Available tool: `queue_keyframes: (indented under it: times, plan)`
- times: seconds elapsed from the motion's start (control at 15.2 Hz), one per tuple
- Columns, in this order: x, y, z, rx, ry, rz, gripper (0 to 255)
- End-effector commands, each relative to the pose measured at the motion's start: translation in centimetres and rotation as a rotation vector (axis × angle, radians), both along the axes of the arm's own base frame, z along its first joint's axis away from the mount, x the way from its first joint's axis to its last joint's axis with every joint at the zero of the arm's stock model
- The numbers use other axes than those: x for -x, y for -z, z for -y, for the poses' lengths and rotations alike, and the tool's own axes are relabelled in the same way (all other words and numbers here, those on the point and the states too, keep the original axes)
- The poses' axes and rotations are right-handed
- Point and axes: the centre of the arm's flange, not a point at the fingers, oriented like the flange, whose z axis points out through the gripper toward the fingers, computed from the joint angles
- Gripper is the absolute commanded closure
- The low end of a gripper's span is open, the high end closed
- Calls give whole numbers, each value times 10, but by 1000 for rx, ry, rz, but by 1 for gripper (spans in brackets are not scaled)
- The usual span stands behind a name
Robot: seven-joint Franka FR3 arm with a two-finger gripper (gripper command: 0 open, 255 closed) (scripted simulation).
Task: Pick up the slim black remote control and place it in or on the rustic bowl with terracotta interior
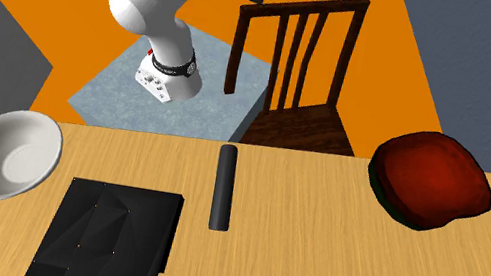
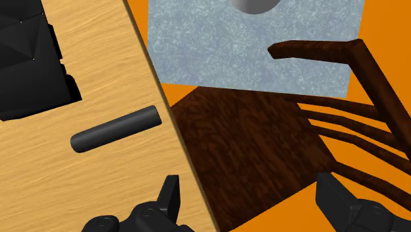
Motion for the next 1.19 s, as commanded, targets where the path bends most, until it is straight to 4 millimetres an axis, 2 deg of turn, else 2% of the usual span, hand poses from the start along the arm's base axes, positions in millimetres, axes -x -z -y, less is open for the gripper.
queue_keyframes:
  times: [0.0, 0.33, 0.59, 1.12]
  plan:
    - [0, 0, 0, 0, 0, 0, 0]
    - [-39, 45, 40, -29, 221, -26, 0]
    - [-63, 82, 76, -52, 397, -47, 0]
    - [-87, 161, 156, -99, 750, -89, 0]
